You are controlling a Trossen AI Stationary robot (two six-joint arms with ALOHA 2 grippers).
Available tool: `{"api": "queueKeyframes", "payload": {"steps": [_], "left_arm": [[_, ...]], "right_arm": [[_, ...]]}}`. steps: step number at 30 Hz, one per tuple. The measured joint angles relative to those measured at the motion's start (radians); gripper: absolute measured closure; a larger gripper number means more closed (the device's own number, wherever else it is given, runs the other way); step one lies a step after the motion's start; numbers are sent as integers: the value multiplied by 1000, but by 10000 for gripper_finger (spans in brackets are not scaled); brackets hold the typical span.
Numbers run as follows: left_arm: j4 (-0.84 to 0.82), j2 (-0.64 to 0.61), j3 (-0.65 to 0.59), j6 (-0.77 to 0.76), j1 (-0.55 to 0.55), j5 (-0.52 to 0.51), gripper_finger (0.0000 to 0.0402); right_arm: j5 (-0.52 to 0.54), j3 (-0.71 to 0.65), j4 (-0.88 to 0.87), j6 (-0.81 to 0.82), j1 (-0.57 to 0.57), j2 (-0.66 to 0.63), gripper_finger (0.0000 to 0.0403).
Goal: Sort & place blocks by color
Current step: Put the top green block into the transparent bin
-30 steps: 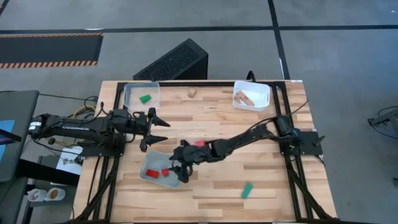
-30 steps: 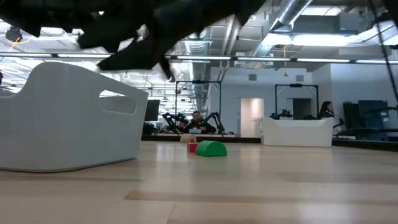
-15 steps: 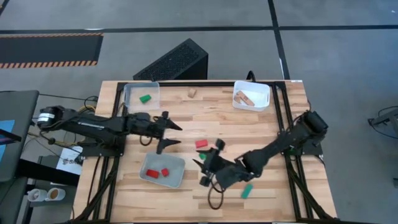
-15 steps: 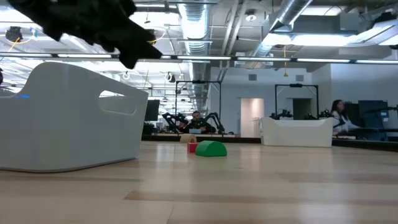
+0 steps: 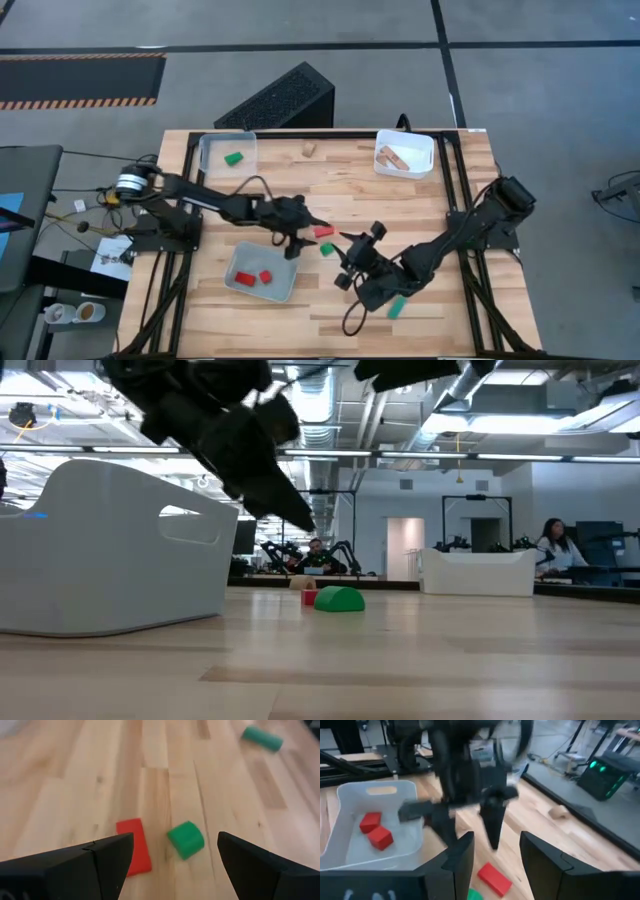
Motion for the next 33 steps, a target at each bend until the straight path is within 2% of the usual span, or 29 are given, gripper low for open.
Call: {"api": "queueKeyframes", "payload": {"steps": [6,11,15,25,28,33], "left_arm": [[-100,153,129,1,-43,-7,129],[-124,184,168,-104,-56,-50,130],[-107,183,179,-121,-79,-112,130],[-102,193,182,34,-123,-179,130],[-171,176,213,51,-114,-183,130],[-436,220,372,86,-103,-160,130]], "right_arm": [[37,0,-57,27,37,-12,224],[57,0,-90,54,56,-28,224],[63,1,-88,56,60,-31,223],[65,1,-83,56,53,-31,223],[68,1,-83,57,53,-31,223],[89,1,-64,55,62,-33,223]]}}
